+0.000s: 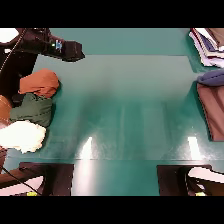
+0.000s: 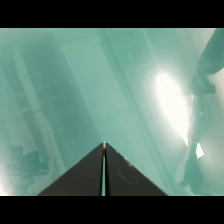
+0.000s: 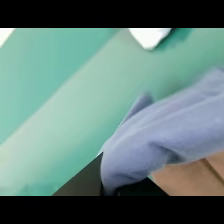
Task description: Fold the shirts.
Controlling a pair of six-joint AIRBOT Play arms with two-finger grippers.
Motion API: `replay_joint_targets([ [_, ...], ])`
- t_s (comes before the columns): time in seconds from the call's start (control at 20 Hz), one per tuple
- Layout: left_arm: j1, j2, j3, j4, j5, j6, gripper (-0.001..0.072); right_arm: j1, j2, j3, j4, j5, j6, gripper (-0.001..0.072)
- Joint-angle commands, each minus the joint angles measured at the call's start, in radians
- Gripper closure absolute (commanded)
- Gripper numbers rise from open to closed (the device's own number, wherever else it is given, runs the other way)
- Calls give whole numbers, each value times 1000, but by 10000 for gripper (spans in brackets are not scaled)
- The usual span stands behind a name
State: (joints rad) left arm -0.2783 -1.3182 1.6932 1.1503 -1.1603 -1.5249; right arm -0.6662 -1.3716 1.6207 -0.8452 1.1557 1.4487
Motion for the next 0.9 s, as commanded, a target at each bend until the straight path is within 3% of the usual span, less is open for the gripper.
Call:
replay_joint_targets([
  [0.0, 0, -1, 1, 2, 0, 15, 683, -48, 64, 0, 3, 43, -2, 700],
  [0.25, 0, -1, 1, 21, -2, 15, 683, -83, 82, -18, -157, 223, 37, 700],
  [0.6, 0, -1, 1, 22, -4, 42, 683, -83, 222, -305, -554, 281, 99, 688],
  [0.65, 0, -1, 1, 22, -3, 42, 683, -83, 237, -343, -606, 290, 109, 586],
  [0.75, 0, -1, 1, 22, -3, 60, 683, -83, 251, -402, -677, 322, 116, 45],
  [0.8, 0, -1, 1, 21, -5, 67, 683, -83, 250, -407, -674, 344, 116, 0],
  [0.85, 0, -1, 1, 21, -8, 67, 683, -83, 252, -405, -666, 353, 116, 11],
])
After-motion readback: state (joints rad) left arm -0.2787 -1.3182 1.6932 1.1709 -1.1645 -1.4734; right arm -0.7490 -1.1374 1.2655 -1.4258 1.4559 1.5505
